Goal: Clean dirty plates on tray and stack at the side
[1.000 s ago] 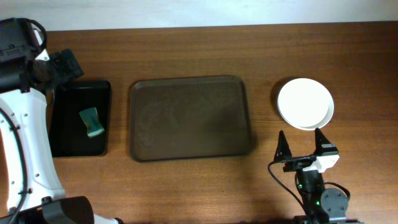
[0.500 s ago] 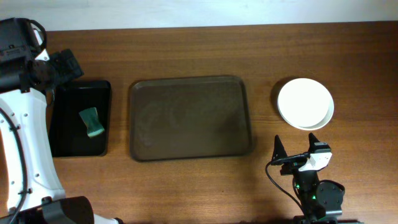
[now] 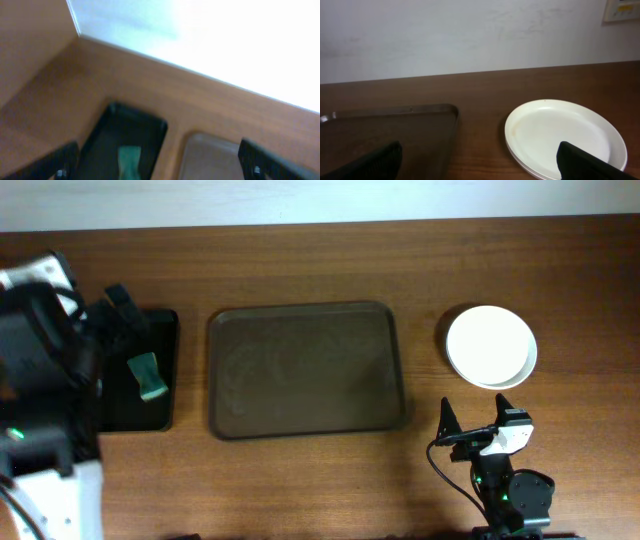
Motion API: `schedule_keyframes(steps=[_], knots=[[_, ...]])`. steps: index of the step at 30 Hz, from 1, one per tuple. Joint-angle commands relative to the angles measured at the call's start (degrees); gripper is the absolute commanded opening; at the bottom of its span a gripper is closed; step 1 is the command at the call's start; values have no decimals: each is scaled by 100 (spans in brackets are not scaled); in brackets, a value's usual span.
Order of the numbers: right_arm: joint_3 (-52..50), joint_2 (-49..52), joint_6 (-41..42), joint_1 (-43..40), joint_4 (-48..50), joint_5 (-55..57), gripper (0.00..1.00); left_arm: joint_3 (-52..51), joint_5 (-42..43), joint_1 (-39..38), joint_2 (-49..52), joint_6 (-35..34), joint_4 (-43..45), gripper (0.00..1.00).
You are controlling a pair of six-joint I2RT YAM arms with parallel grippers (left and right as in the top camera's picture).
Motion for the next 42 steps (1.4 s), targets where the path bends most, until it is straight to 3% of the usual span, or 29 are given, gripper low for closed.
schedule_keyframes(steps=[1, 5, 7, 10, 17, 42], knots=[[-33, -33, -37, 7, -24, -37, 98, -2702, 811, -24, -1624, 468, 1856, 99], [-33, -33, -37, 7, -24, -35, 98, -5753, 787, -168, -4041, 518, 3753, 99], [-33, -33, -37, 7, -24, -37, 98, -6765, 732, -262, -5104, 579, 4081, 99], [-33, -33, -37, 7, -24, -37, 98, -7484, 647, -275, -5936, 684, 4094, 99], [-33, -33, -37, 7, -24, -35, 98, -8216, 284, -304, -6653, 868, 4087, 99], [-33, -33, -37, 7, -24, -37, 98, -8310, 345, -435, -6649, 876, 4262, 99]])
